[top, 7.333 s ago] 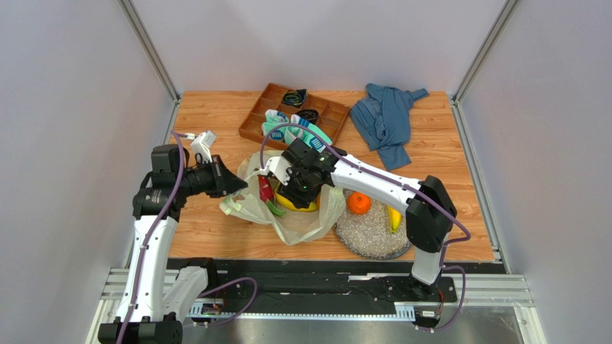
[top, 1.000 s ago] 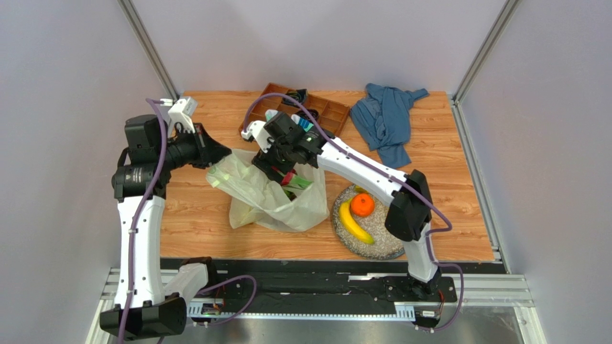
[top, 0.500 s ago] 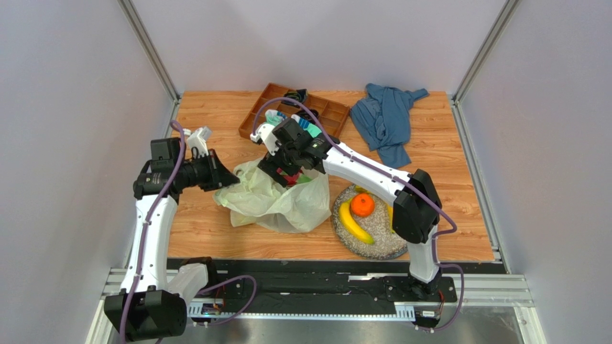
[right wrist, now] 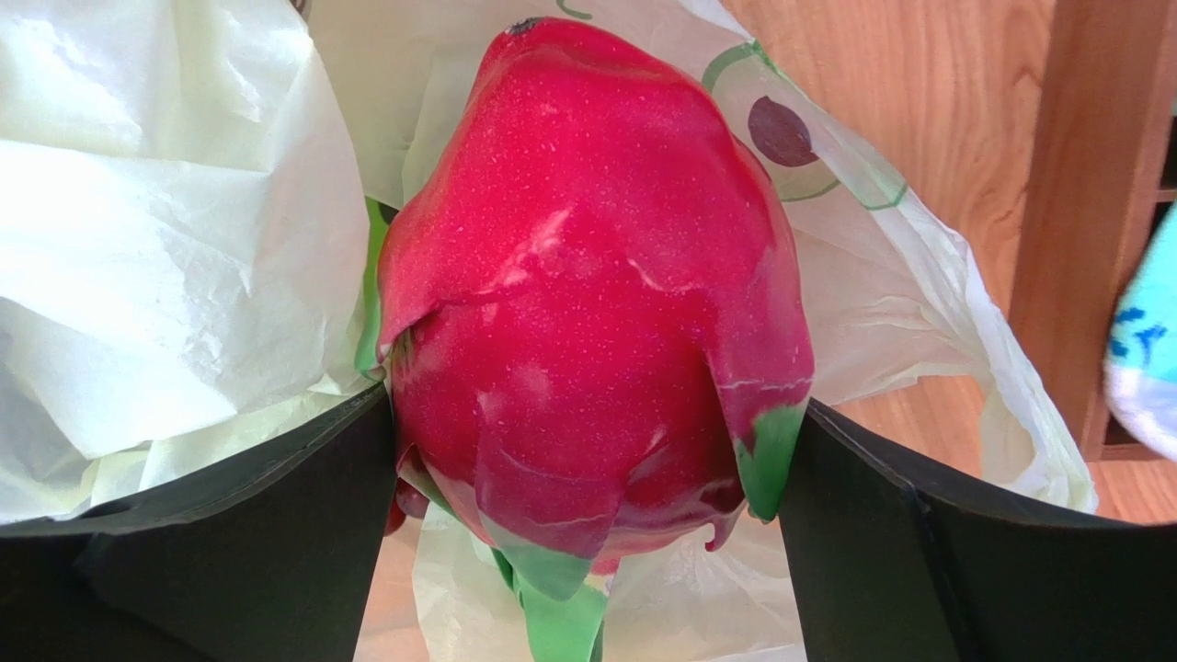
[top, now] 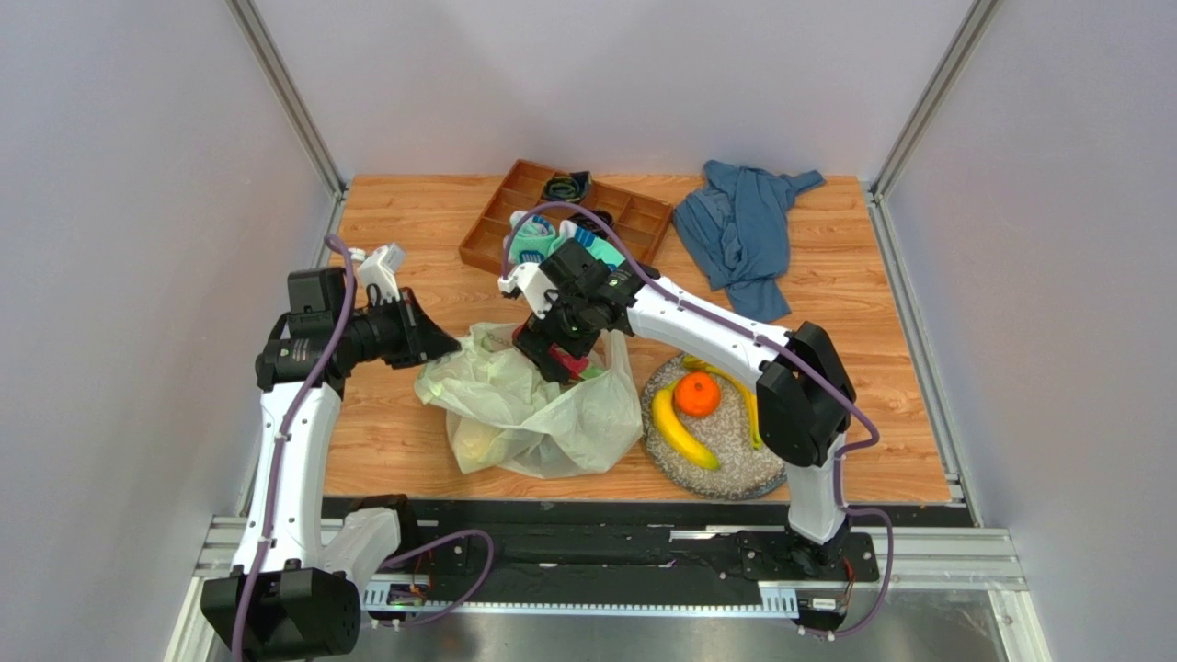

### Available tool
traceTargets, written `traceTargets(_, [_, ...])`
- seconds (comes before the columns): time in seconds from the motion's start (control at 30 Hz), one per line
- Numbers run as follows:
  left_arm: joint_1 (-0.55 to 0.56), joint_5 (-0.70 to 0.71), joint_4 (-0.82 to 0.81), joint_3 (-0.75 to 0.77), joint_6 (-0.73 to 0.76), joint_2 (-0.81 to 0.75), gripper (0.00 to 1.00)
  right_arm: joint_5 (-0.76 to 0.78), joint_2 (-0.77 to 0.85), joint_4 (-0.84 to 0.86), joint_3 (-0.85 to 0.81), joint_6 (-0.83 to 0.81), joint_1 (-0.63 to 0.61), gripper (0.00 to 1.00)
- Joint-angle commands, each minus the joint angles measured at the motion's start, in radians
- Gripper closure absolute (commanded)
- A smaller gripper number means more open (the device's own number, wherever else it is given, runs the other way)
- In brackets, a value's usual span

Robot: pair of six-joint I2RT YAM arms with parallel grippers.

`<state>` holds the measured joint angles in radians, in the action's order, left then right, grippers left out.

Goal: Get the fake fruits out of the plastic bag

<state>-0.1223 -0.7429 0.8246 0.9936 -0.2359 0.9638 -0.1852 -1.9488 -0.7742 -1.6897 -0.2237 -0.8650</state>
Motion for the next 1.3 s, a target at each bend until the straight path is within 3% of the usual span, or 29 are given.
traceTargets(0.0, [-0.007, -0.015, -0.033, 0.01, 0.014, -0.01, 1.0, -0.112, -0.018, -0.059, -0.042, 0.015, 0.038, 0.01])
traceTargets(0.3, [-0.007, -0.032, -0.056, 0.016, 0.012, 0.024, 1.0, -0.547, -0.085, -0.105, -0.102, 0.138, 0.161, 0.0])
traceTargets(0.47, [-0.007, -0.033, -0.035, 0.02, 0.029, 0.023, 1.0, -0.732, -0.124, -0.057, -0.097, 0.246, 0.179, 0.0])
traceTargets(0.57, [-0.007, -0.03, -0.012, 0.02, 0.046, 0.023, 1.0, -0.763, -0.136, 0.015, -0.088, 0.36, 0.192, 0.0])
traceTargets(0.73, [-0.007, -0.019, -0.004, 0.019, 0.053, 0.015, 1.0, -0.712, -0.148, 0.069, -0.067, 0.429, 0.193, 0.01])
traceTargets(0.8, [-0.007, -0.018, -0.002, 0.016, 0.052, 0.007, 1.0, -0.639, -0.148, 0.061, -0.07, 0.416, 0.187, 0.07])
traceTargets(0.93, [-0.007, -0.023, -0.002, 0.014, 0.053, 0.004, 1.0, -0.562, -0.139, 0.021, -0.076, 0.359, 0.17, 0.04])
traceTargets(1.07, [-0.007, -0.024, -0.016, 0.013, 0.043, 0.001, 1.0, -0.219, -0.107, 0.003, -0.044, 0.316, 0.117, 0.04])
traceTargets(1.27, [-0.005, -0.026, -0.022, 0.01, 0.035, -0.011, 1.0, -0.015, -0.11, 0.021, -0.007, 0.277, 0.04, 0.08])
